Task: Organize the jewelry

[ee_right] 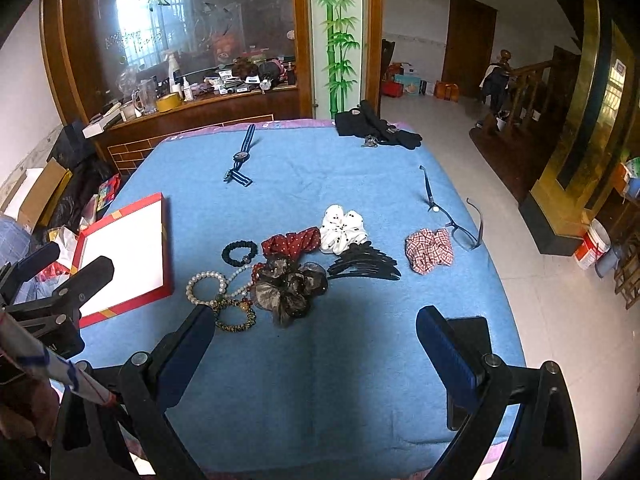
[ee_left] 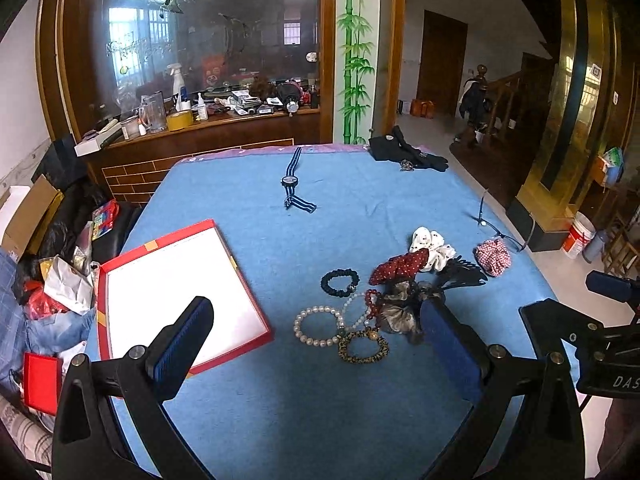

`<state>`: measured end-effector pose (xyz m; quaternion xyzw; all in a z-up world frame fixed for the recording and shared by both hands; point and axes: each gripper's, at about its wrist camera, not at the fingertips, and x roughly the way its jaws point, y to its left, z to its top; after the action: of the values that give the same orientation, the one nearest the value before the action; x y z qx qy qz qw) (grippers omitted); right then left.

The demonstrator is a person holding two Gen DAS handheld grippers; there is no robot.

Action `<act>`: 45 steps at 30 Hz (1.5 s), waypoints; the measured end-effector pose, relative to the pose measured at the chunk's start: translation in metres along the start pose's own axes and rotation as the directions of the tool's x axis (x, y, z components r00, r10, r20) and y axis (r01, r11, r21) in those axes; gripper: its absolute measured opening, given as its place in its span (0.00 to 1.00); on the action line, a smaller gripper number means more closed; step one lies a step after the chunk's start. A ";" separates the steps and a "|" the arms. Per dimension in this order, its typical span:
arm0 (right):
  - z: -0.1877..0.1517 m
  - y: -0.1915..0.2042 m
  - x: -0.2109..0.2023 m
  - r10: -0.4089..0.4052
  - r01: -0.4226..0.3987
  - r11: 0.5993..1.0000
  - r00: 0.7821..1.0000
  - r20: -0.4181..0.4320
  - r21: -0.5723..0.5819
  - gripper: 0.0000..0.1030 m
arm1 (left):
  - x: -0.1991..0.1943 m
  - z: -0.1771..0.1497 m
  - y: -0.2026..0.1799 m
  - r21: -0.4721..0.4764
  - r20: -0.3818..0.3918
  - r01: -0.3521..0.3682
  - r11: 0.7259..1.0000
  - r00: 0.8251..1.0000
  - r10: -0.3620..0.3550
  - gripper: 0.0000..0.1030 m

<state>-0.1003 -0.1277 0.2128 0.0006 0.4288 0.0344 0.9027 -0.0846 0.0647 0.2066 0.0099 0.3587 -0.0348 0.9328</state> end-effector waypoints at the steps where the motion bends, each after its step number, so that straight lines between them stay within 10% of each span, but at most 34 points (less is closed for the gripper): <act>1: 0.000 -0.001 0.001 0.000 0.000 1.000 1.000 -0.002 0.002 0.99 | 0.000 0.000 0.000 0.001 -0.001 0.002 1.000 1.000 -0.002 1.00; 45: -0.018 -0.029 0.068 0.077 -0.057 0.992 0.981 -0.181 0.111 0.91 | 0.047 -0.027 -0.010 0.017 -0.193 -0.001 1.000 0.981 0.005 1.00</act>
<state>-0.0698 -0.1530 0.1482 0.0594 0.5116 0.0421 0.8561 -0.0683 0.0533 0.1553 0.0217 0.4473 -0.0354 0.8934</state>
